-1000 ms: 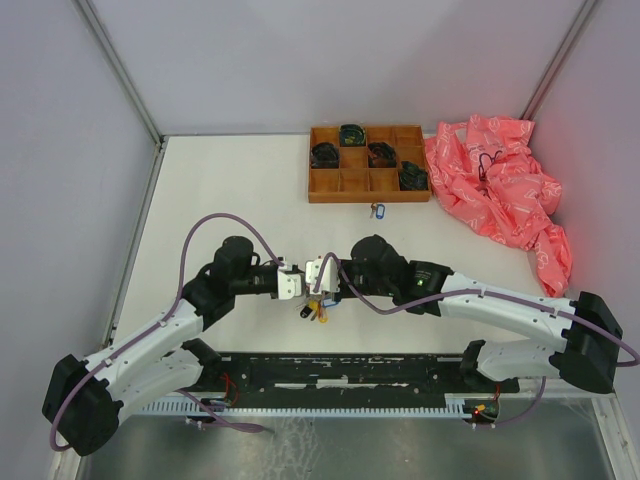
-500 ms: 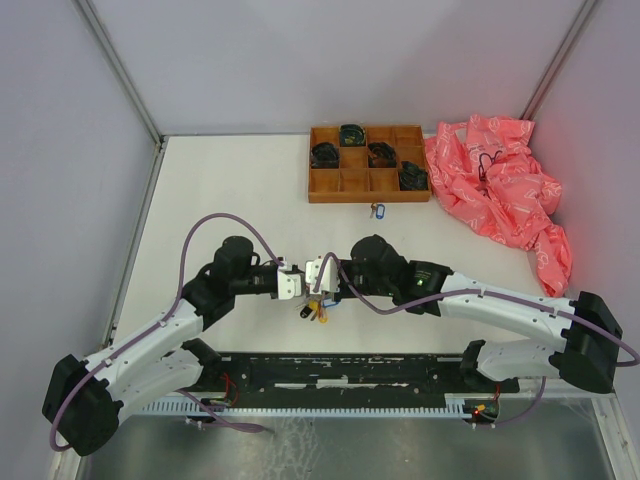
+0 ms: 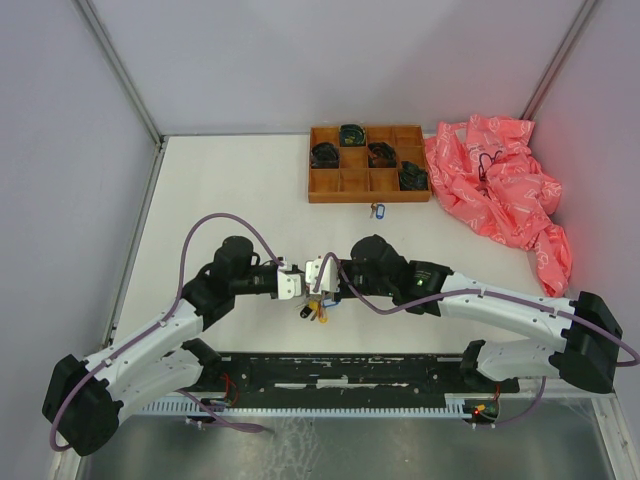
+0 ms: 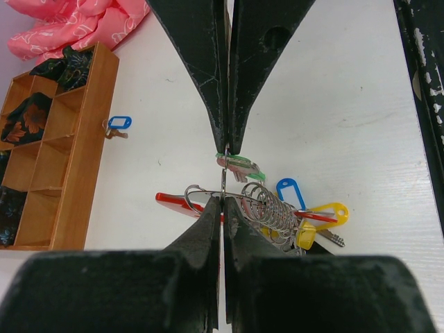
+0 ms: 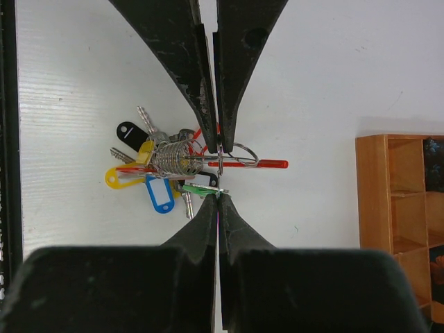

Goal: Put the keys on the keyring

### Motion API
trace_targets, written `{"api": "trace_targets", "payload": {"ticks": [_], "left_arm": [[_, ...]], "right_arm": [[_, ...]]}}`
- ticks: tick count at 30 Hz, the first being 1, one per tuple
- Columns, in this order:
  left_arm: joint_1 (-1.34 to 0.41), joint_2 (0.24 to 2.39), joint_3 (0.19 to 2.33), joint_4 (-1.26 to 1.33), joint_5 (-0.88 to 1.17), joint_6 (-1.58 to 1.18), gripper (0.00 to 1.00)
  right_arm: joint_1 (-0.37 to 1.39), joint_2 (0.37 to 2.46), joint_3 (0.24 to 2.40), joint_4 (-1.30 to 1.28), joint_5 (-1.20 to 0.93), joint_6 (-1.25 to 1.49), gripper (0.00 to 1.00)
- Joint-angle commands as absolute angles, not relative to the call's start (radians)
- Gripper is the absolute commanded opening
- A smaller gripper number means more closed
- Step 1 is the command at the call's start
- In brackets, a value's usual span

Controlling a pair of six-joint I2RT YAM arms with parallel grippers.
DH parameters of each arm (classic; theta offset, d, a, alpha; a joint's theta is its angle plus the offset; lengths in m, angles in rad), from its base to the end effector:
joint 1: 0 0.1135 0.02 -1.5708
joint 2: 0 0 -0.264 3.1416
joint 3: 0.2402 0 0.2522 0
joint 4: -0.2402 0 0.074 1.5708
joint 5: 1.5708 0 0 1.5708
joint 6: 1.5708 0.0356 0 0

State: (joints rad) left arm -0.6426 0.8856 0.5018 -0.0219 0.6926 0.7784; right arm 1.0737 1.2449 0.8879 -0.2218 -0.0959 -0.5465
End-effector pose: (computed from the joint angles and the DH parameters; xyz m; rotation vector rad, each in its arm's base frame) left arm 0.1430 -0.1355 0.2418 1.5572 1.1280 -0.5899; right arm 0.1294 0.2456 0.2744 -1.6137 1.4580 0.4073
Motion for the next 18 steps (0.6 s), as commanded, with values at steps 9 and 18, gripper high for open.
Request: {"api": "trace_targets", "payload": {"ticks": [9,18], "left_arm": [[-0.667,0.886,0.537,0.063,0.748,0.772,0.03],[-0.668,0.890,0.538,0.069,0.762,0.765,0.03]], "right_arm": [[1.097,1.304,0.918,-0.190,-0.035,-0.532,0.01],[1.099,1.313,0.919,-0.170,-0.044,-0.528,0.01]]}}
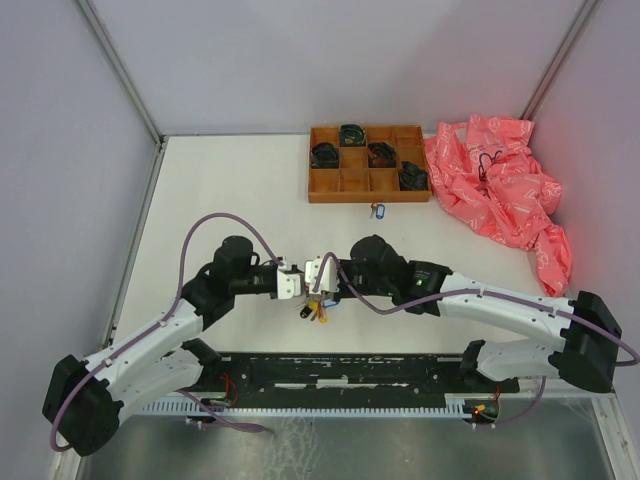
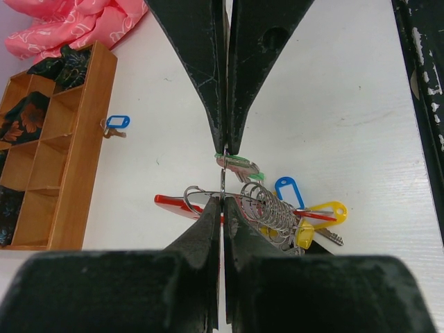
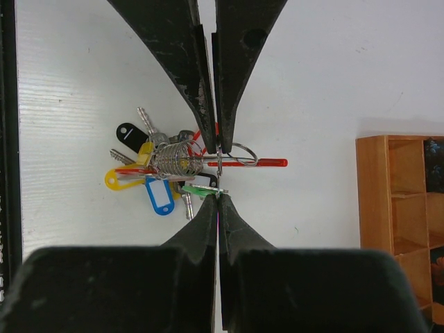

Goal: Put the keys on the keyring

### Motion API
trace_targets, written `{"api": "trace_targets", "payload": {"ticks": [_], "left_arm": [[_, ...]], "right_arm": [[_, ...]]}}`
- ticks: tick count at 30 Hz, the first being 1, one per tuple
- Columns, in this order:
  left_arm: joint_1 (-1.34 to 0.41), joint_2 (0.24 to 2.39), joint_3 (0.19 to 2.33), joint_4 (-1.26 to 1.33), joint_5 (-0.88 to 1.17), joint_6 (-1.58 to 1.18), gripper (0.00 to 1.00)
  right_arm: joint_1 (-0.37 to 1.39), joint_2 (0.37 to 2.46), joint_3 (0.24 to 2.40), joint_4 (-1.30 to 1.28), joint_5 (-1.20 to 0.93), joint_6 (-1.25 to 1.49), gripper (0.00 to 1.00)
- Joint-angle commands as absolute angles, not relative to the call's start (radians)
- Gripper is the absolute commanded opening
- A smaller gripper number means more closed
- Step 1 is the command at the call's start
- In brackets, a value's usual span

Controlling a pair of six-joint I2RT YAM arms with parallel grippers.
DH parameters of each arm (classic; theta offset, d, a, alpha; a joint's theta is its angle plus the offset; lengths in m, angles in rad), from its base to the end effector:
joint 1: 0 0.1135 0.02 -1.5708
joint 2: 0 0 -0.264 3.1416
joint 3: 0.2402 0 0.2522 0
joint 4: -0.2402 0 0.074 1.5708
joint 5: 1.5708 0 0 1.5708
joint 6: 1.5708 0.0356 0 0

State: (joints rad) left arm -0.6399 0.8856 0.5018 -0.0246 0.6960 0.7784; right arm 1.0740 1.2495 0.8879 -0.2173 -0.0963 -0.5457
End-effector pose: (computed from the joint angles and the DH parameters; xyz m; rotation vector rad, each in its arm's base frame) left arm 0.1432 -0.1351 0.2416 1.5576 1.1302 -0.5924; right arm 0.1298 0.2465 0.2736 -1.6137 1.4584 0.4083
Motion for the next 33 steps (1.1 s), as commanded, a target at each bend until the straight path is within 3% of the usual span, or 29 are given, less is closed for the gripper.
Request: {"api": "trace_targets", "payload": {"ticks": [1,33], "left_arm": [[-0.669,0.890,0.537,0.074,0.767,0.762,0.03],[-0.669,0.874,0.515,0.152,0.816,0.709,0.03]], "right_arm": [[1.099,1.313,0.917,-0.166,-0.045,-0.527,0.01],[1.100,1.307,0.893,-0.065,-0.150,-0.518,0.01]]}}
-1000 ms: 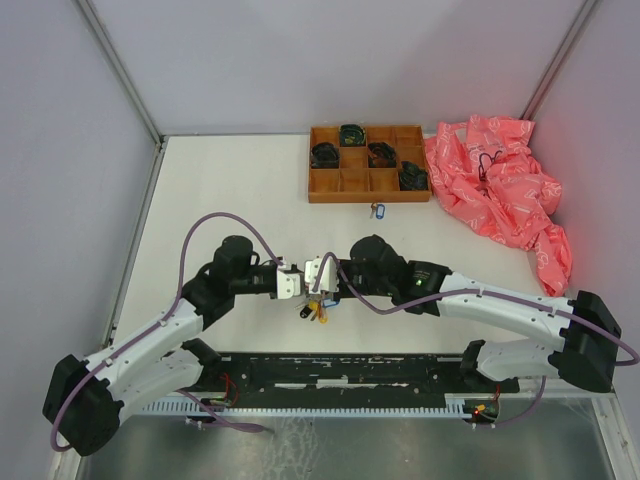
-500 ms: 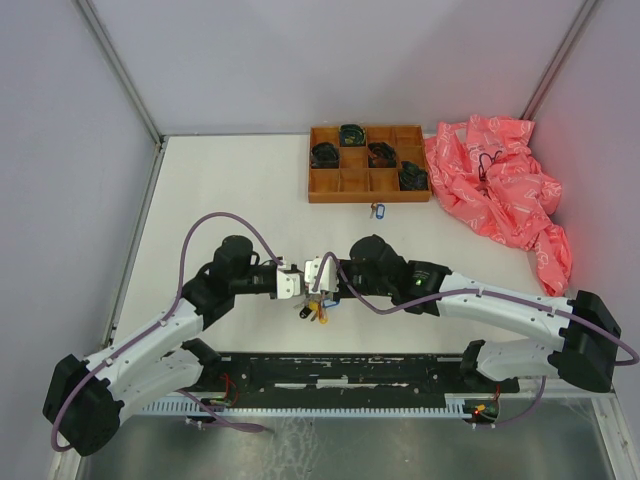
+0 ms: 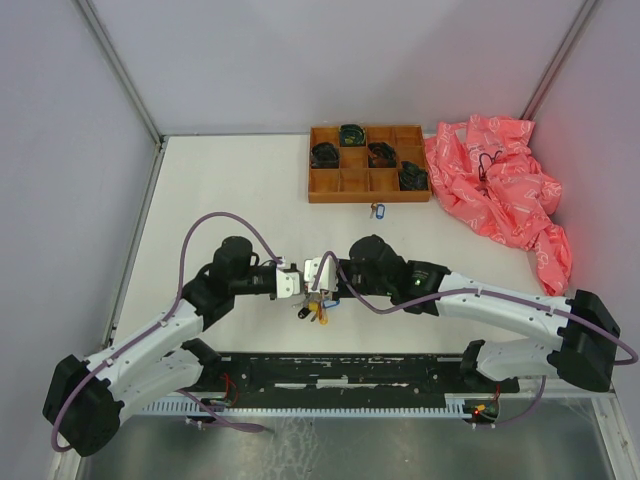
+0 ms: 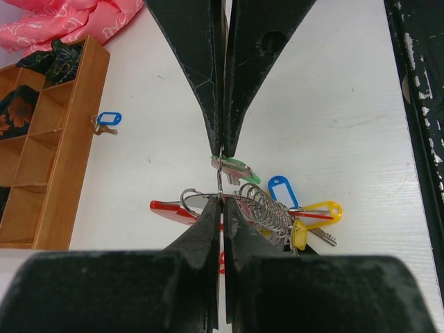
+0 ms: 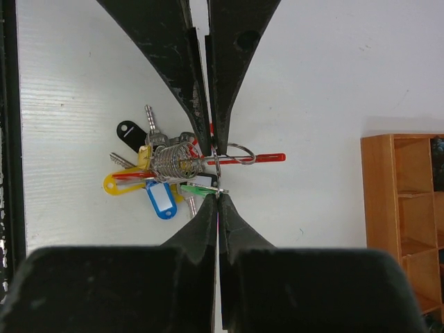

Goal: Put the keys on the keyring

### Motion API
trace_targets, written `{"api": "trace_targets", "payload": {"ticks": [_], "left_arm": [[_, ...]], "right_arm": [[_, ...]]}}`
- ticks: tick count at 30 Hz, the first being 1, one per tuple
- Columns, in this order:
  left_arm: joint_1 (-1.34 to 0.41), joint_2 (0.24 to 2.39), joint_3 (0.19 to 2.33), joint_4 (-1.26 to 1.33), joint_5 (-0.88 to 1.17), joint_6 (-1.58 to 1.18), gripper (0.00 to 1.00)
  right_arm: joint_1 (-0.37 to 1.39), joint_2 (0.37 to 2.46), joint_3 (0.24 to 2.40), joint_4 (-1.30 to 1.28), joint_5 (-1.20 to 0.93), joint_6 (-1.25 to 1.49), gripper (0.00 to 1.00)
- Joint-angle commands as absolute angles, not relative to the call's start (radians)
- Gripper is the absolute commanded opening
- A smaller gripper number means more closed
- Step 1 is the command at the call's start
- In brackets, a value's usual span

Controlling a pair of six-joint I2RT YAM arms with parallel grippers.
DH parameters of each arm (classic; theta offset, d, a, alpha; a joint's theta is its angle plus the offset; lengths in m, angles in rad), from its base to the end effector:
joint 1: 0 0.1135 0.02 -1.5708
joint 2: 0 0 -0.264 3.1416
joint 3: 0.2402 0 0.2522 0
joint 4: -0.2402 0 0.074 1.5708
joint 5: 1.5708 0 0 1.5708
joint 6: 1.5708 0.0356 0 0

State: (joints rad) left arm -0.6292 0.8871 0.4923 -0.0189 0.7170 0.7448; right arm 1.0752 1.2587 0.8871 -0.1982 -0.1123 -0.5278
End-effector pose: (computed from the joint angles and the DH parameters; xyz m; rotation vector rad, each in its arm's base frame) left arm 0.1437 -0.1335 0.2388 1.5424 1.1575 -0.6300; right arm 0.1302 0.2491 0.2727 -1.6037 1.4601 0.4378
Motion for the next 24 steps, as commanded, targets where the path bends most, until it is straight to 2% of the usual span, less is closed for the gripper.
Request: {"api": "trace_targets", "payload": {"ticks": [1,14,24], "left_arm": [[-0.667,0.874,0.513,0.154,0.816,0.709,0.03],[-0.668,0.870,0.512,0.161,0.840,0.704,0.03],[-0.668,0.867,0.515,0.150,0.792,0.697,0.03]], "right_arm": [[1.100,1.309,0.893,-0.063,-0.155,-0.520,0.01],[1.096,1.350,0.914,-0.050,-0.236,-0.565,0.01],[1.093,1.288,0.884,-0.092,-0.143,-0.564,0.01]]}}
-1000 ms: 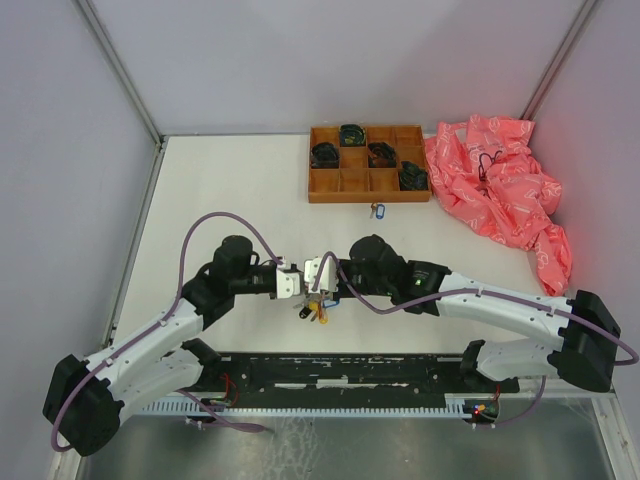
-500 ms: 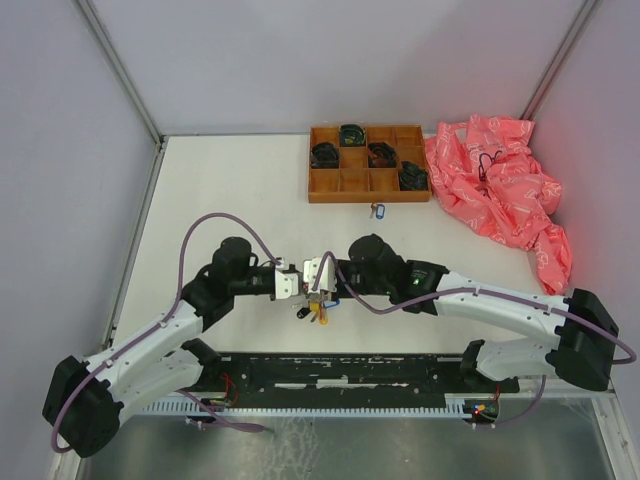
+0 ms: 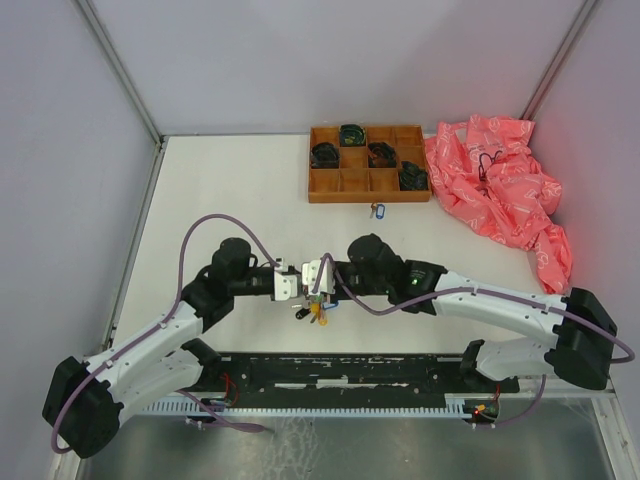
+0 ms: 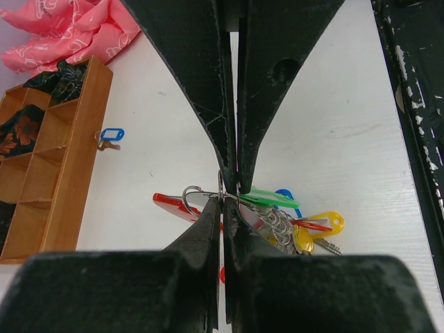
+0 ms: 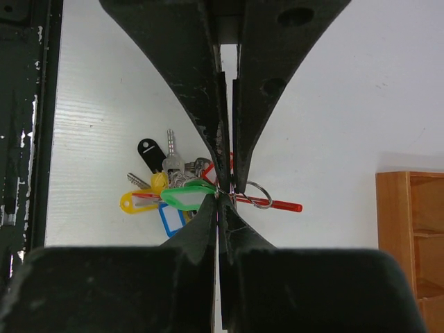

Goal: Put the keys on the keyring

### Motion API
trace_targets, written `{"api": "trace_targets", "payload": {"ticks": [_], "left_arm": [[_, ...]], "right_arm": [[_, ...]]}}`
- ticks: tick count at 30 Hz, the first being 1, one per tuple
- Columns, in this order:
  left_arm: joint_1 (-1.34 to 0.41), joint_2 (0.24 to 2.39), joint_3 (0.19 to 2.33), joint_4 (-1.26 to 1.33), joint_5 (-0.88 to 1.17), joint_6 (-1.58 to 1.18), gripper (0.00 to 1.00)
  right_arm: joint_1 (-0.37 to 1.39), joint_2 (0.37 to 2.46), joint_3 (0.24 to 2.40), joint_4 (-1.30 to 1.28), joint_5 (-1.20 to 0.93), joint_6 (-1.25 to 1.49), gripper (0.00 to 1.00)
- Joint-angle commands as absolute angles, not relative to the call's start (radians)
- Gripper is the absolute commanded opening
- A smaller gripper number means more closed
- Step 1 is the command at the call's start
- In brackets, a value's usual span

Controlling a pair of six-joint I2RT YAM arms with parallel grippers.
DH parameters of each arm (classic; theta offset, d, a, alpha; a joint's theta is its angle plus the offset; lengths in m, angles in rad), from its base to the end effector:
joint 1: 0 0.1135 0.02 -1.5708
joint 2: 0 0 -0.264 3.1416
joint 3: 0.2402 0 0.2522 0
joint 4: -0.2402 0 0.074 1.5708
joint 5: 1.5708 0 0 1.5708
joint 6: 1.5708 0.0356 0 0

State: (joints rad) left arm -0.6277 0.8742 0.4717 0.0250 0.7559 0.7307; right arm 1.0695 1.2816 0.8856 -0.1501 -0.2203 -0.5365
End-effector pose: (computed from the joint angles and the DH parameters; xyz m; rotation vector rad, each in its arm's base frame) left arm 0.1414 -0.1327 0.2384 1.5333 1.1137 -0.6615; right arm 0.1310 0.2552 0.2709 -1.6374 1.3951 0.5471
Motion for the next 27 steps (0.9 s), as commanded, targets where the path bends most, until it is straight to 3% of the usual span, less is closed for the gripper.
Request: {"api": "trace_targets", "payload": {"ticks": [1,14,27], "left_arm": [[-0.667,0.864,0.514,0.148,0.786,0.700,0.03],[-0.667,0.853,0.501,0.143,0.761,0.718,0.03],[-0.665,0.885,0.480,0.197,0.791,0.684,0.03]], "right_arm": [[1.092,1.278,0.878,-0.101,-0.125,-0.559,0.01],[1.073,1.181,0.782,-0.145,-0.007,-0.501,0.01],[1.026,1.056,0.629,0.052,-0.156,-0.488,0.01]]}}
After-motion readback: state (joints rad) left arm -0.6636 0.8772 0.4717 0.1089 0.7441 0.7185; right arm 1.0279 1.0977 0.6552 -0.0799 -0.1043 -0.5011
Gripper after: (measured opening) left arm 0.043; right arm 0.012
